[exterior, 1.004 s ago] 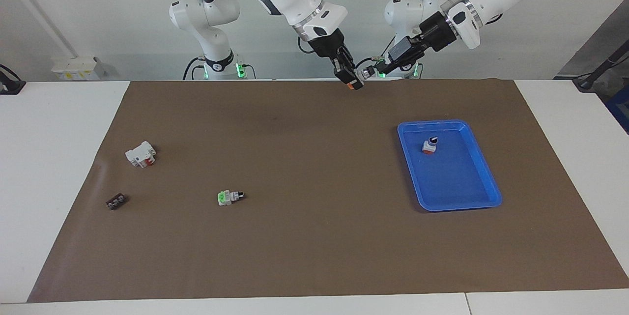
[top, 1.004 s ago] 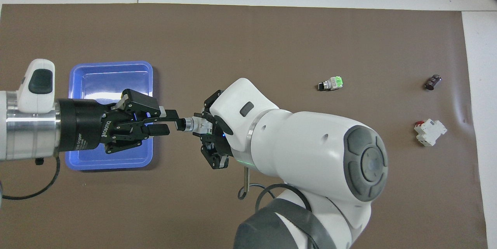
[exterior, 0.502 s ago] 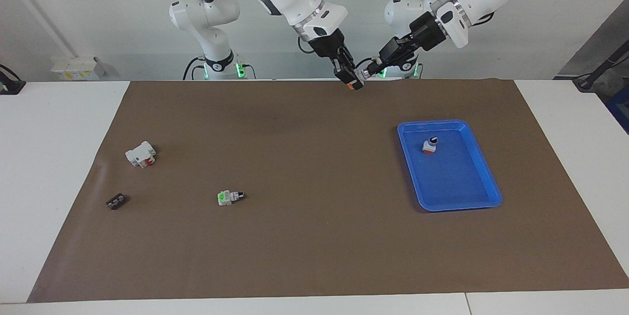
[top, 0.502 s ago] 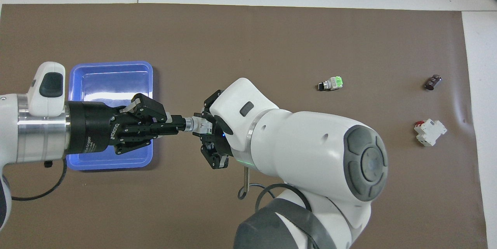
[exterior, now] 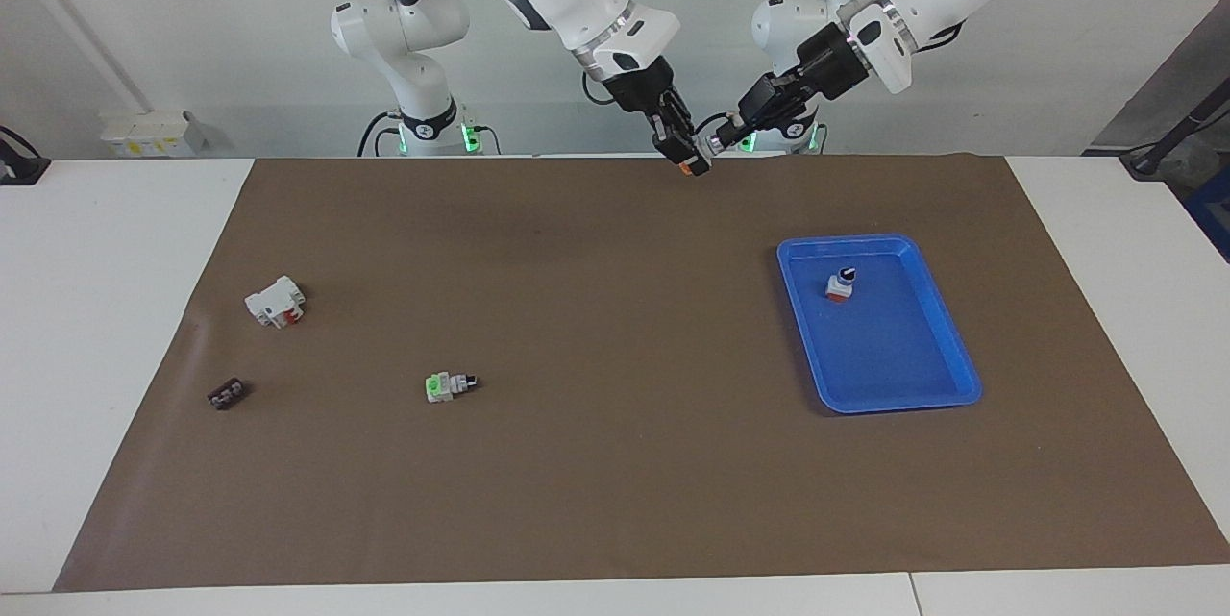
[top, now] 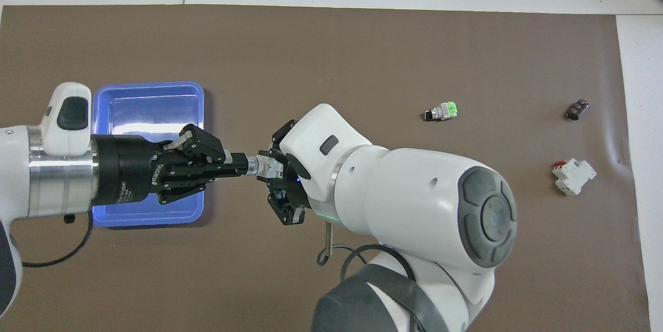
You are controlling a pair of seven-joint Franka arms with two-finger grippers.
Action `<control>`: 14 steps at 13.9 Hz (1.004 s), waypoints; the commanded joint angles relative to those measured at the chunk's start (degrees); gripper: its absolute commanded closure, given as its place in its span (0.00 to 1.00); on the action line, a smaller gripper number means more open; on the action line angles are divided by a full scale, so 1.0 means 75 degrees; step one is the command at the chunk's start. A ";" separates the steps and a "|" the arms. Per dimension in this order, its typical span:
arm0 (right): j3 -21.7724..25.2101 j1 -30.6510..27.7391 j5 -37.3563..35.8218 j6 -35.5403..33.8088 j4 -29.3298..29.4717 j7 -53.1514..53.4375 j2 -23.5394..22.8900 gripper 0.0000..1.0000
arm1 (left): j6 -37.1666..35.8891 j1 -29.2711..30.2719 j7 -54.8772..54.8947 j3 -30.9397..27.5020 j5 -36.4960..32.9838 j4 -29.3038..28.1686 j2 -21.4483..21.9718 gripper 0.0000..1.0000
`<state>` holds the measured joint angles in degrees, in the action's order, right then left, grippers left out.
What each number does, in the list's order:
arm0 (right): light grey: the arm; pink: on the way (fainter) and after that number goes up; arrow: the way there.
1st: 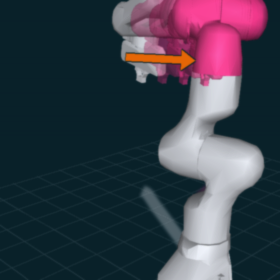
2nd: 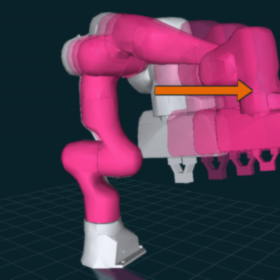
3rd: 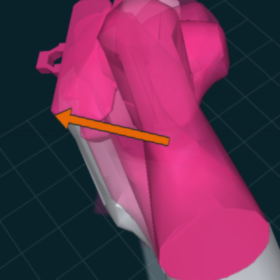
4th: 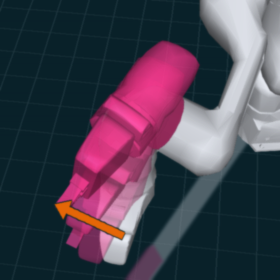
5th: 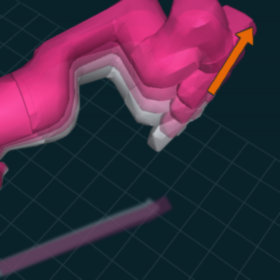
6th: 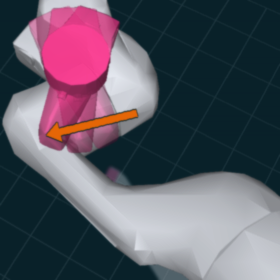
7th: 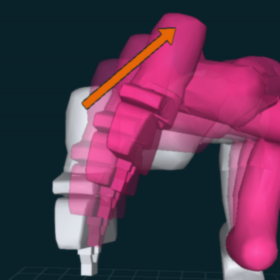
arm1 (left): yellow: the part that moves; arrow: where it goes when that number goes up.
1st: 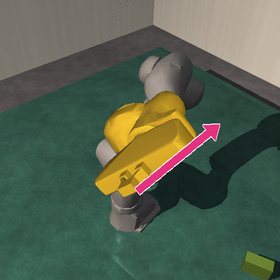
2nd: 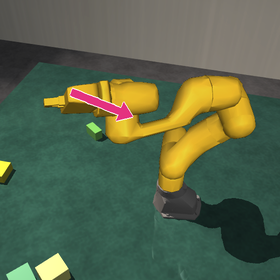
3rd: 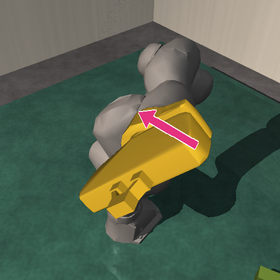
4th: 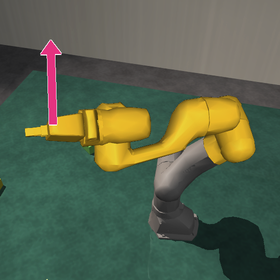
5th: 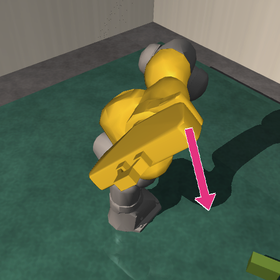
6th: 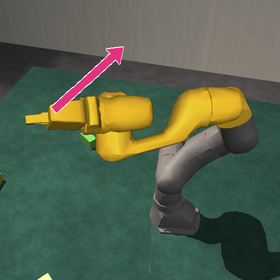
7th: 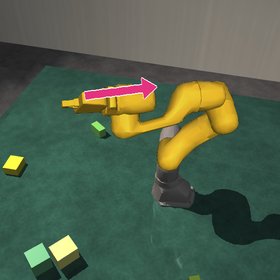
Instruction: Turn and place switch with both arms
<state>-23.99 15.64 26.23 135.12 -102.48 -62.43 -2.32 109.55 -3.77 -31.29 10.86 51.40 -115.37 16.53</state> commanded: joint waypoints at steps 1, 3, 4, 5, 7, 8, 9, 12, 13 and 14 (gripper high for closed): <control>-0.0047 0.0012 0.0111 0.0055 0.0129 0.0132 -0.0089 1.00 | 0.0322 -0.0059 -0.0058 0.0005 0.0155 -0.0308 0.0245 0.82; -0.0047 0.0001 0.0100 0.0055 0.0129 0.0156 -0.0089 1.00 | 0.0381 -0.0059 -0.0058 0.0028 0.0155 -0.0332 0.0234 0.82; -0.0047 0.0000 0.0100 0.0055 0.0129 0.0179 -0.0077 1.00 | 0.0463 -0.0059 -0.0058 0.0075 0.0155 -0.0378 0.0234 0.82; -0.0036 0.0000 0.0100 0.0055 0.0129 0.0179 -0.0077 1.00 | 0.0556 -0.0059 -0.0058 0.0087 0.0155 -0.0425 0.0234 0.82; -0.0036 0.0000 0.0100 0.0055 0.0129 0.0179 -0.0077 1.00 | 0.0627 -0.0059 -0.0058 0.0145 0.0155 -0.0449 0.0245 0.82; -0.0036 0.0000 0.0100 0.0055 0.0129 0.0191 -0.0077 1.00 | 0.0627 -0.0059 -0.0058 0.0145 0.0155 -0.0449 0.0245 0.83; -0.0036 0.0000 0.0100 0.0043 0.0129 0.0179 -0.0077 1.00 | 0.0627 -0.0059 -0.0070 0.0157 0.0155 -0.0449 0.0234 0.86; -0.0036 0.0000 0.0088 0.0043 0.0117 0.0179 -0.0066 1.00 | 0.0546 -0.0059 -0.0058 0.0157 0.0155 -0.0449 0.0245 1.00; -0.0047 0.0000 0.0088 0.0043 0.0129 0.0179 -0.0066 1.00 | 0.0511 -0.0059 -0.0070 0.0157 0.0155 -0.0449 0.0245 1.00; -0.0036 0.0000 0.0088 0.0043 0.0129 0.0191 -0.0066 1.00 | 0.0475 -0.0059 -0.0070 0.0157 0.0143 -0.0449 0.0245 1.00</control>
<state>-23.68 15.56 26.23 135.12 -102.46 -62.35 -2.66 112.38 -3.76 -31.36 11.61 51.48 -116.66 16.90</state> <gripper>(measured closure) 0.665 0.899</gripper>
